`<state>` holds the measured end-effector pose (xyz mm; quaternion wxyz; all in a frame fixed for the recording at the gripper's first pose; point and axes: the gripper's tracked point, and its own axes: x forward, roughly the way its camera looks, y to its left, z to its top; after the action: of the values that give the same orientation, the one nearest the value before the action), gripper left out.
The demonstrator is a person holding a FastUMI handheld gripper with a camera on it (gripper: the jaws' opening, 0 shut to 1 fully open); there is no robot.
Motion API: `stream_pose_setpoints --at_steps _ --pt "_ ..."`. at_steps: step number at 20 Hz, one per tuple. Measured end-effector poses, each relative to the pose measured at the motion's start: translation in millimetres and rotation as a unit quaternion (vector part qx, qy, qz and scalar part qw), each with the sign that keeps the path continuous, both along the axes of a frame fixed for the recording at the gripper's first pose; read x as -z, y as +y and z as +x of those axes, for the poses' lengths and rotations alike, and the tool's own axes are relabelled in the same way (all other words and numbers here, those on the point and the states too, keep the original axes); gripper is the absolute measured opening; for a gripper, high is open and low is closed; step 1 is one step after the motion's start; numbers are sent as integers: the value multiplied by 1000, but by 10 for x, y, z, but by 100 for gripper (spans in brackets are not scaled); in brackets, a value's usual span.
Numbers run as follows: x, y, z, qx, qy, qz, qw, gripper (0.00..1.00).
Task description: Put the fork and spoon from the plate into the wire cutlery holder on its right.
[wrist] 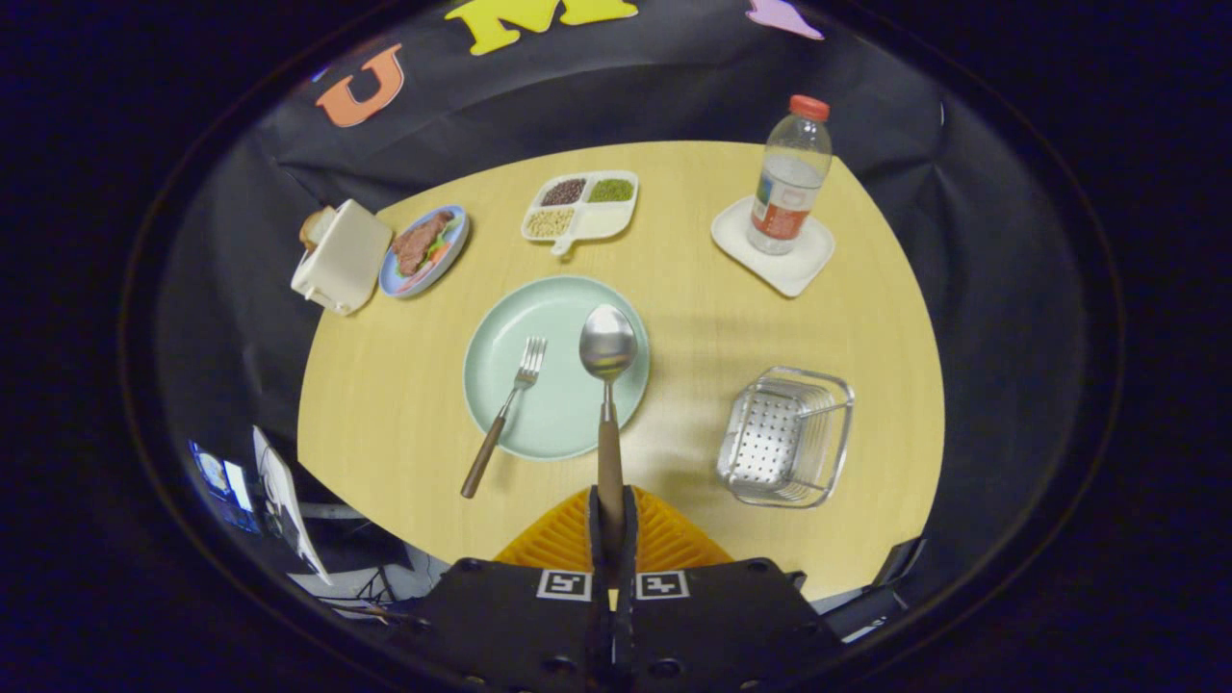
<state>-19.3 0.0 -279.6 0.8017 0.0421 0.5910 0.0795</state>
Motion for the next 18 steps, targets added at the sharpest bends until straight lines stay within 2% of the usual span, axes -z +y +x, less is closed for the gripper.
stream_pose_setpoints --at_steps 4,8,11,18 --pt "-256 -541 -84 20 -10 -12 1000 2" --pt "-233 -956 -286 42 19 -19 999 2" --pt "-100 -1041 -417 39 48 -16 998 2" --pt "192 -1089 -478 64 122 -10 990 2"
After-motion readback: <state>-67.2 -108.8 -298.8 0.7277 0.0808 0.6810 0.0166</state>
